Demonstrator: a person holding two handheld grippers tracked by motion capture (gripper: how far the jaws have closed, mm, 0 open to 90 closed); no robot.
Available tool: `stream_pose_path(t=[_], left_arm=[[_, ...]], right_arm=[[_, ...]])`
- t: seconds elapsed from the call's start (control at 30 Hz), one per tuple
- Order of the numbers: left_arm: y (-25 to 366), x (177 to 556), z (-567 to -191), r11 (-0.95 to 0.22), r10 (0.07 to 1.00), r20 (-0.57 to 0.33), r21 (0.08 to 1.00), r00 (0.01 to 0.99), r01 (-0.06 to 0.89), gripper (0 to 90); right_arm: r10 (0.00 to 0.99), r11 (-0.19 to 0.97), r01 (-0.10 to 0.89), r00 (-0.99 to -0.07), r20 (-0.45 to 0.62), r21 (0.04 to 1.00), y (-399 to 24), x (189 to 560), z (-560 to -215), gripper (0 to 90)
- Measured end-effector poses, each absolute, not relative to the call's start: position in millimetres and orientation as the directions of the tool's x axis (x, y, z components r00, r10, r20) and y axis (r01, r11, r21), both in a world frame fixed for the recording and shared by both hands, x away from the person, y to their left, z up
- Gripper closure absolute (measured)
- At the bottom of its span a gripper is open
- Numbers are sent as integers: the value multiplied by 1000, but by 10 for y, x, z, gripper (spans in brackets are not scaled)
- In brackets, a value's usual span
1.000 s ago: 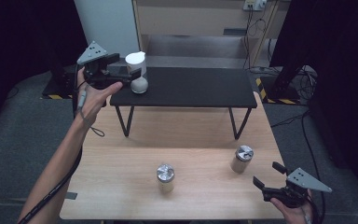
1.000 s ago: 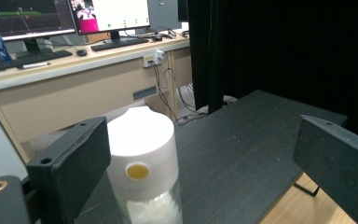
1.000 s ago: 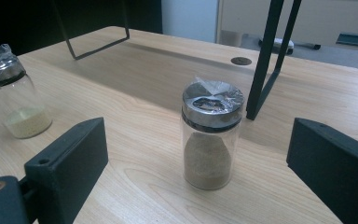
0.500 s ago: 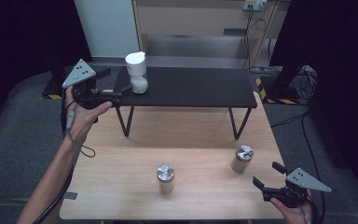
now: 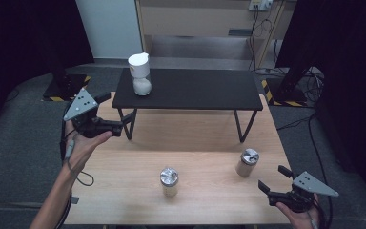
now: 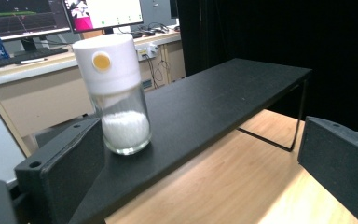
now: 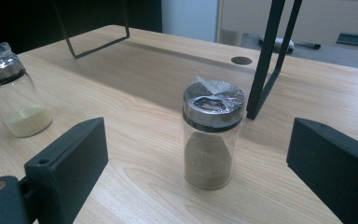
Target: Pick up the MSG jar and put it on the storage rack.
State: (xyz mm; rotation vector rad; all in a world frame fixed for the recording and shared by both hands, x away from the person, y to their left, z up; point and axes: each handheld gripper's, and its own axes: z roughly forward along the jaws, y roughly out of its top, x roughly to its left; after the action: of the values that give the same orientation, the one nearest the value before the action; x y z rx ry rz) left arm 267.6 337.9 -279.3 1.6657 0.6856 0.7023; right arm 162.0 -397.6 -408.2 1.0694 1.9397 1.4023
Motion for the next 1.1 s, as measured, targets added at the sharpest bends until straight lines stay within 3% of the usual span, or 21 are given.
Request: stream_pose_path(t=[1.1], left_arm=[[3683, 1994, -3617, -177, 743, 61, 978, 666, 108, 0]], right_arm=[[831, 157, 298, -554, 37, 941, -3967, 1621, -4079, 55]])
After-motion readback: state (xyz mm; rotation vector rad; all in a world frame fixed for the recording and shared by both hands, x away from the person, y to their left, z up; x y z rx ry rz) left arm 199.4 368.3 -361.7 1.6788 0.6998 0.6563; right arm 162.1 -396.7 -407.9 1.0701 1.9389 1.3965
